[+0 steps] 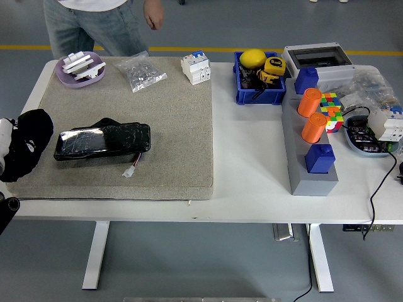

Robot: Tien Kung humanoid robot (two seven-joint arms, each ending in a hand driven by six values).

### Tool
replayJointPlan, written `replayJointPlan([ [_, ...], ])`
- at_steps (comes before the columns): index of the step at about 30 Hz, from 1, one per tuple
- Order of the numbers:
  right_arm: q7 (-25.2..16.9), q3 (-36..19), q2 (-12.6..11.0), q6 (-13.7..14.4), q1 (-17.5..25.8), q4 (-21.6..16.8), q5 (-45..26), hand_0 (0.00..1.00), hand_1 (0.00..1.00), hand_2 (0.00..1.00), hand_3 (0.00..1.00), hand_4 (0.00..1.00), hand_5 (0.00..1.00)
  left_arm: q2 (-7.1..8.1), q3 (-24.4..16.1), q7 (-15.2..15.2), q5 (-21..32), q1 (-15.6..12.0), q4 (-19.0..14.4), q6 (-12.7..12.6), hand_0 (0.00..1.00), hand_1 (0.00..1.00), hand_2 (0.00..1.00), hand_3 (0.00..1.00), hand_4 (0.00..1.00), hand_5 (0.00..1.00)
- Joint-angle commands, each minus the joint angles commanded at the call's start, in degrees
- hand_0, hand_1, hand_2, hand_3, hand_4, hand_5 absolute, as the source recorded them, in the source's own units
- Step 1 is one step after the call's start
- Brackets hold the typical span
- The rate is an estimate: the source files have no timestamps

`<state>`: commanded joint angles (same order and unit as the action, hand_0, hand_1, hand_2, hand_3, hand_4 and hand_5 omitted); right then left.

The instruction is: Pick the rag up,wipe the panel,place it on the desk

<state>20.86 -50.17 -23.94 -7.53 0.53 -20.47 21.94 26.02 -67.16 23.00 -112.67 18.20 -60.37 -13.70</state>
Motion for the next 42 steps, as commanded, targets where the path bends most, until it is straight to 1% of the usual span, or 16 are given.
replayJointPlan([
  [2, 0.0, 0.0, 0.0, 0.0, 0.0, 0.0, 0.0, 0.892, 0.715, 0.755, 0.774, 0.998, 0.998, -0.12, 0.5, -0.6, 0.4, 0.5, 1.1, -0.3, 0.234, 0.192, 0.564, 0.555, 0.524, 0.002],
  [3, 0.0, 0.0, 0.0, 0.0, 0.0, 0.0, 0.0, 0.892, 0.713, 0.755, 0.774, 0.998, 0.998, -0.19, 0.7, -1.1, 0.6, 0.8, 1.8, -0.5, 0.245, 0.226, 0.562, 0.557, 0.531, 0.002],
  [8, 0.0, 0.0, 0.1, 0.0, -0.1, 0.0, 0.0, 0.892, 0.713, 0.755, 0.774, 0.998, 0.998, 0.19, 2.2, -2.9, 1.5, 1.7, 4.2, -0.1, 0.245, 0.226, 0.562, 0.557, 0.531, 0.002],
  [9, 0.0, 0.0, 0.1, 0.0, -0.1, 0.0, 0.0, 0.892, 0.709, 0.755, 0.774, 0.998, 0.998, 0.27, 2.2, -3.1, 1.4, 1.8, 4.3, 0.1, 0.335, 0.411, 0.571, 0.571, 0.566, 0.002],
  [14, 0.0, -0.2, 0.2, 0.0, -0.2, 0.0, 0.1, 0.892, 0.709, 0.755, 0.774, 0.998, 0.998, 0.50, 2.5, -3.5, 1.4, 2.3, 4.4, 1.0, 0.335, 0.411, 0.571, 0.571, 0.566, 0.002],
  [15, 0.0, -0.2, 0.2, 0.0, -0.2, 0.0, 0.2, 0.893, 0.704, 0.755, 0.774, 0.998, 0.998, 0.56, 2.6, -3.5, 1.4, 2.4, 4.5, 1.4, 0.405, 0.524, 0.590, 0.576, 0.668, 0.052],
  [17, 0.0, -0.2, 0.2, 0.0, -0.3, 0.0, 0.2, 0.893, 0.704, 0.755, 0.774, 0.998, 0.998, 0.73, 2.7, -3.4, 1.5, 2.5, 4.4, 2.6, 0.405, 0.524, 0.590, 0.576, 0.668, 0.052],
  [20, -0.1, -0.4, 0.2, 0.1, -0.3, 0.0, 0.2, 0.893, 0.704, 0.755, 0.774, 0.998, 0.998, 0.88, 2.5, -3.2, 1.3, 2.4, 4.0, 3.7, 0.405, 0.524, 0.590, 0.576, 0.668, 0.052],
  [21, -0.1, -0.4, 0.2, 0.1, -0.3, 0.1, 0.2, 0.892, 0.701, 0.753, 0.774, 0.998, 0.998, 0.90, 2.4, -3.0, 1.0, 2.3, 3.8, 4.1, 0.472, 0.675, 0.656, 0.577, 0.790, 0.092],
  [26, -0.1, -0.4, 0.2, 0.1, -0.2, 0.1, 0.2, 0.892, 0.701, 0.753, 0.774, 0.998, 0.998, 1.15, 1.8, -2.2, 0.5, 2.0, 2.5, 6.1, 0.472, 0.675, 0.656, 0.577, 0.790, 0.092],
  [27, -0.1, -0.4, 0.2, 0.1, -0.2, 0.1, 0.2, 0.893, 0.702, 0.754, 0.774, 0.998, 0.998, 1.21, 1.7, -2.1, 0.5, 1.9, 2.2, 6.4, 0.498, 0.711, 0.756, 0.628, 0.932, 0.219],
  [32, -0.1, -0.4, 0.1, 0.1, -0.2, 0.2, 0.2, 0.893, 0.702, 0.754, 0.774, 0.998, 0.998, 1.51, 1.0, -1.5, 0.3, 1.6, 1.0, 7.8, 0.498, 0.711, 0.756, 0.628, 0.932, 0.219],
  [33, -0.1, -0.5, 0.1, 0.1, -0.2, 0.2, 0.2, 0.893, 0.702, 0.754, 0.774, 0.998, 0.998, 1.60, 0.9, -1.3, 0.2, 1.5, 0.7, 8.0, 0.511, 0.724, 0.767, 0.673, 0.966, 0.275],
  [38, -0.1, -0.5, 0.1, 0.1, -0.2, 0.1, 0.2, 0.893, 0.702, 0.754, 0.774, 0.998, 0.998, 2.00, 0.0, -1.1, 1.2, 1.3, -0.1, 8.9, 0.511, 0.724, 0.767, 0.673, 0.966, 0.275],
  [39, -0.1, -0.5, 0.1, 0.2, -0.2, 0.1, 0.2, 0.893, 0.700, 0.753, 0.774, 0.998, 0.998, 2.03, -0.3, -1.1, 1.6, 1.3, -0.2, 9.1, 0.515, 0.736, 0.779, 0.724, 0.987, 0.318],
  [42, 0.0, -0.4, 0.1, 0.1, -0.2, 0.1, 0.3, 0.893, 0.700, 0.753, 0.774, 0.998, 0.998, 2.11, -1.0, -1.3, 2.8, 1.1, -0.2, 9.3, 0.515, 0.736, 0.779, 0.724, 0.987, 0.318],
])
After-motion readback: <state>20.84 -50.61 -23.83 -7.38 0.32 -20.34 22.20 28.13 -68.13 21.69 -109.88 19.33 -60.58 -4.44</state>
